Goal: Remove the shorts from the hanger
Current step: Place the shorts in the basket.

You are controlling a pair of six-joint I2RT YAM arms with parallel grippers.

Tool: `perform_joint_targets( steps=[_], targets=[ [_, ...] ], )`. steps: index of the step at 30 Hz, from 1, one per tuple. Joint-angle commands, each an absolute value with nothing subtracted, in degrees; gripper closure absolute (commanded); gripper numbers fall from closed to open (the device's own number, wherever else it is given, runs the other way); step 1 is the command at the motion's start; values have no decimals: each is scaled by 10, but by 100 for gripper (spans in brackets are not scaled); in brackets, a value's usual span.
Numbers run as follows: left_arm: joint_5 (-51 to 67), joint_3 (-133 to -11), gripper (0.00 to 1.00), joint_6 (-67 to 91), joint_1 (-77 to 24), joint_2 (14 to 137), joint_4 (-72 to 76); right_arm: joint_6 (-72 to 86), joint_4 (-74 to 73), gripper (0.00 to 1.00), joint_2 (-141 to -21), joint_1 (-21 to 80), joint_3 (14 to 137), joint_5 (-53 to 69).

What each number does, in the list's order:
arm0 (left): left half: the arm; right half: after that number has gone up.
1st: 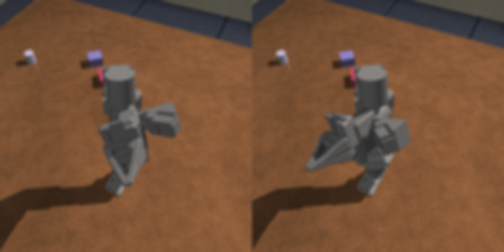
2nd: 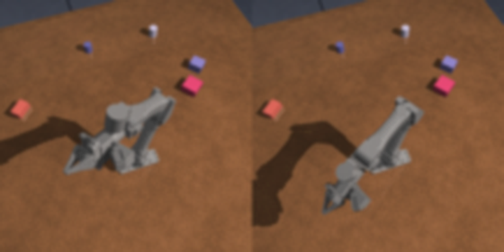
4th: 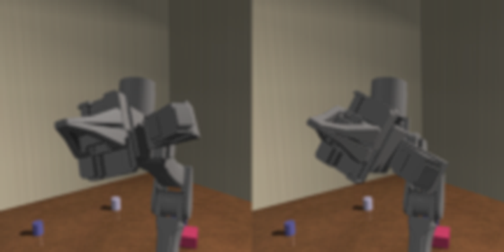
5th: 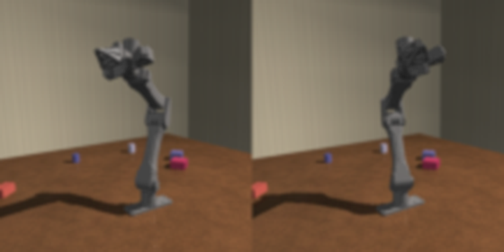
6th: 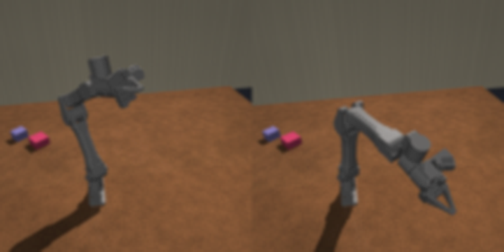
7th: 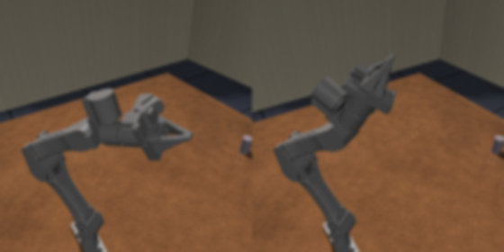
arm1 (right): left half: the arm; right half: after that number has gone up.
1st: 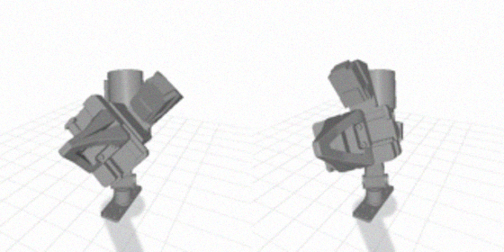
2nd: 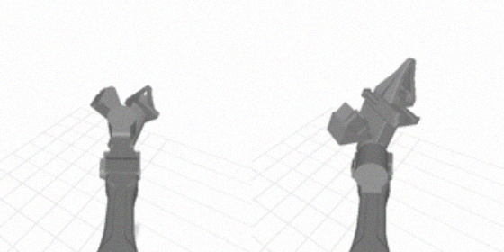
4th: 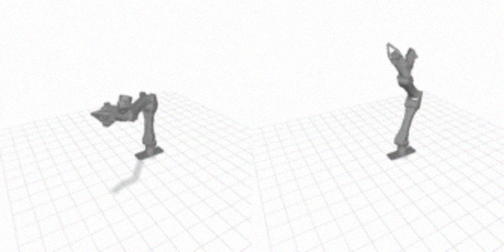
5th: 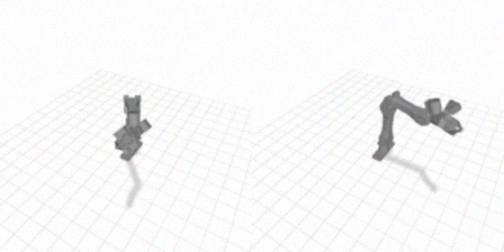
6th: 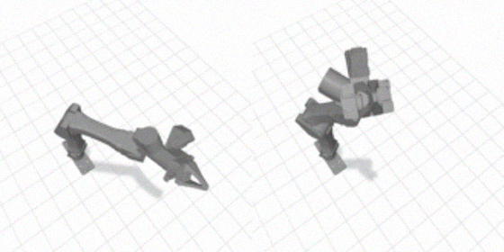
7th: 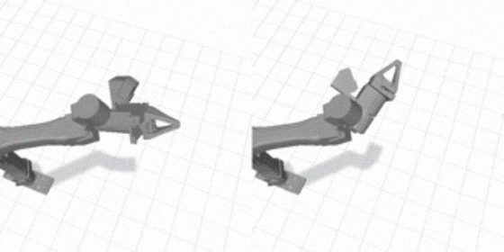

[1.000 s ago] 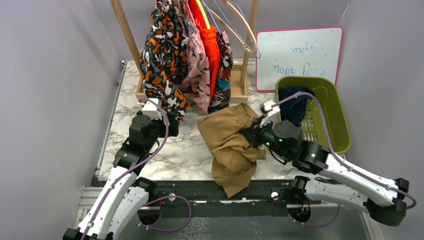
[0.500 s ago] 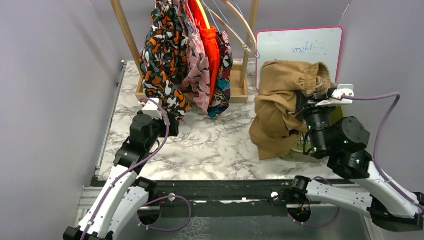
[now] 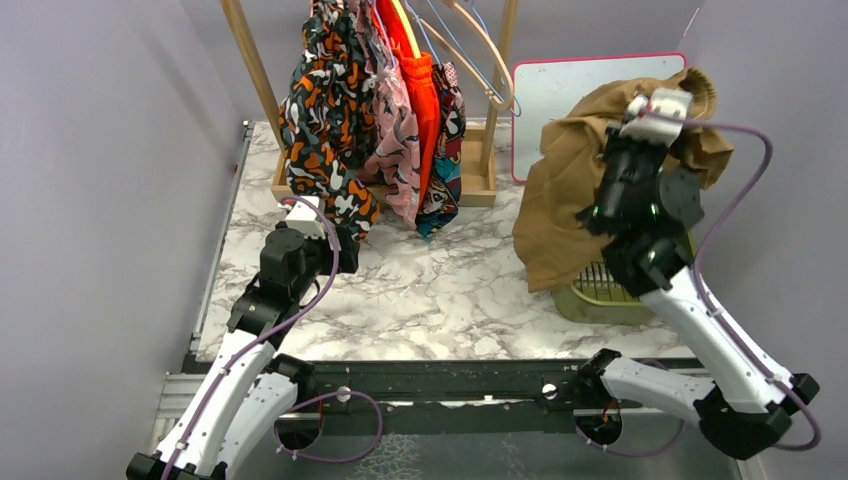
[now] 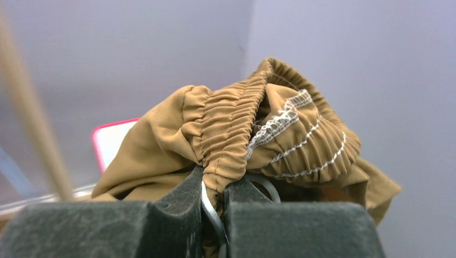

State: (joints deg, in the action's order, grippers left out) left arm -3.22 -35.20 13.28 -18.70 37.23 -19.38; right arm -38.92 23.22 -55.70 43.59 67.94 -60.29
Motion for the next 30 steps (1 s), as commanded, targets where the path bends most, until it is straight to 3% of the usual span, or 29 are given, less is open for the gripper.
perform_joint_targets(
  steps=[1, 5, 8, 18, 30],
  targets=[
    [-17, -348, 6, 134, -185, 369, -177, -124, -68, 99, -611, 257, 771, -472],
    [-15, -348, 6, 134, -184, 373, -177, 16, -208, 99, -671, 108, 824, -329],
    [-9, -348, 6, 134, -184, 376, -177, 24, -227, 99, -690, 46, 845, -306],
    [2, -349, 6, 132, -184, 380, -176, -33, -242, 99, -742, 28, 991, -339],
    [-18, -343, 5, 129, -184, 373, -170, -107, -166, 99, -720, 24, 903, -406]
  ],
)
